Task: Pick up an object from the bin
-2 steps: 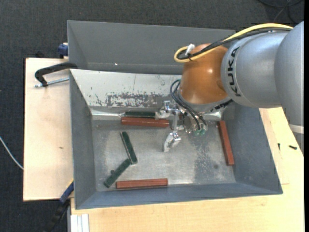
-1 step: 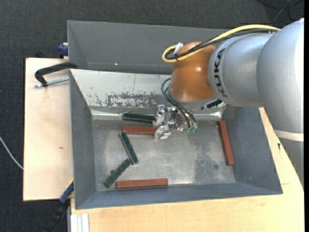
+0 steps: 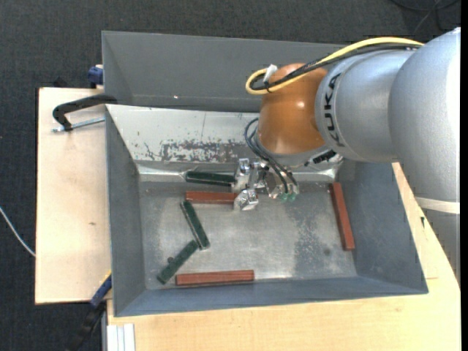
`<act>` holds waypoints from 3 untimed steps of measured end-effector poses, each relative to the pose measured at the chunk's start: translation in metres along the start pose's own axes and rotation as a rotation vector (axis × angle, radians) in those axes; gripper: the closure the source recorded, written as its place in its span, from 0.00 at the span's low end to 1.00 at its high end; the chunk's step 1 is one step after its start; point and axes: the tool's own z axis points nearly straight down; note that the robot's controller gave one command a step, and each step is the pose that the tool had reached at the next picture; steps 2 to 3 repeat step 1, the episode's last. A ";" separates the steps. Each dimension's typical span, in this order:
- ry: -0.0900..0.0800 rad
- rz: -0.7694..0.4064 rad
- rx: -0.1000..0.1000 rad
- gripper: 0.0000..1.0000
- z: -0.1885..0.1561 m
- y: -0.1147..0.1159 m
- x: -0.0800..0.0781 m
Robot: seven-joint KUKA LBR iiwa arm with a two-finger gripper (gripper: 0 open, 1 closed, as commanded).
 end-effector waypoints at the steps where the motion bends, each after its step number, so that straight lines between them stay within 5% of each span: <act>1: -0.009 0.033 -0.004 1.00 -0.167 0.019 0.002; 3: -0.009 0.033 -0.004 1.00 -0.167 0.019 0.002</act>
Offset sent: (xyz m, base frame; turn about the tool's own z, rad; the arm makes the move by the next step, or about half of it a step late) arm 0.0000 0.0000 0.0000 0.0000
